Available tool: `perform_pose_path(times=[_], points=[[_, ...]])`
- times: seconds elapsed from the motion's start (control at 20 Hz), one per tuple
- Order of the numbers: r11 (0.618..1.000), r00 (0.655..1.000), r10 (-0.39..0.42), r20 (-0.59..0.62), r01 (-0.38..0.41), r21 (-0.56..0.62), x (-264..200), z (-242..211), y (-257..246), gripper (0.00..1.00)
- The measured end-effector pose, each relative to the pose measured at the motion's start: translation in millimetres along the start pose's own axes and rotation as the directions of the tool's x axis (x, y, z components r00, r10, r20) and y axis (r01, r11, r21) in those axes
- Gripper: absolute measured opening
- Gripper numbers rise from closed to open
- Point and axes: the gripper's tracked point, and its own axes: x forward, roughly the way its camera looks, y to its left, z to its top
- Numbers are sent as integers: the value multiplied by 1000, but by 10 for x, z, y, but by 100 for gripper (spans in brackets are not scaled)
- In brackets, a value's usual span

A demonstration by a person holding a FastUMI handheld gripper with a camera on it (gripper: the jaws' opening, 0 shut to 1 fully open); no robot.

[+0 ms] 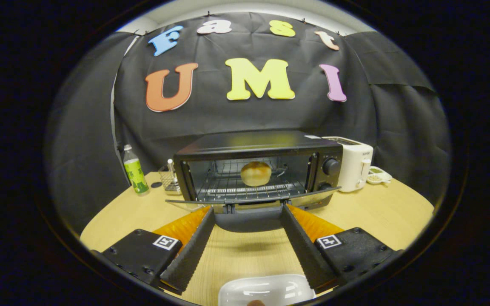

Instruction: Open the toaster oven, put the food inside, and close the toaster oven door.

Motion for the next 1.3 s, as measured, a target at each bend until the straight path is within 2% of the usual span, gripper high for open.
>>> perform_pose_path(times=[0.15,0.4,0.8,1.05,1.3], points=[[1000,997,9,74,-7,-21,120,169,19,100],[999,994,33,106,-35,14,118,357,41,100],[997,996,70,62,-71,19,-201,556,21,100],[997,994,81,73,-81,-2,-572,1116,-39,100],[991,987,134,89,-132,-29,-1237,1831,122,100]])
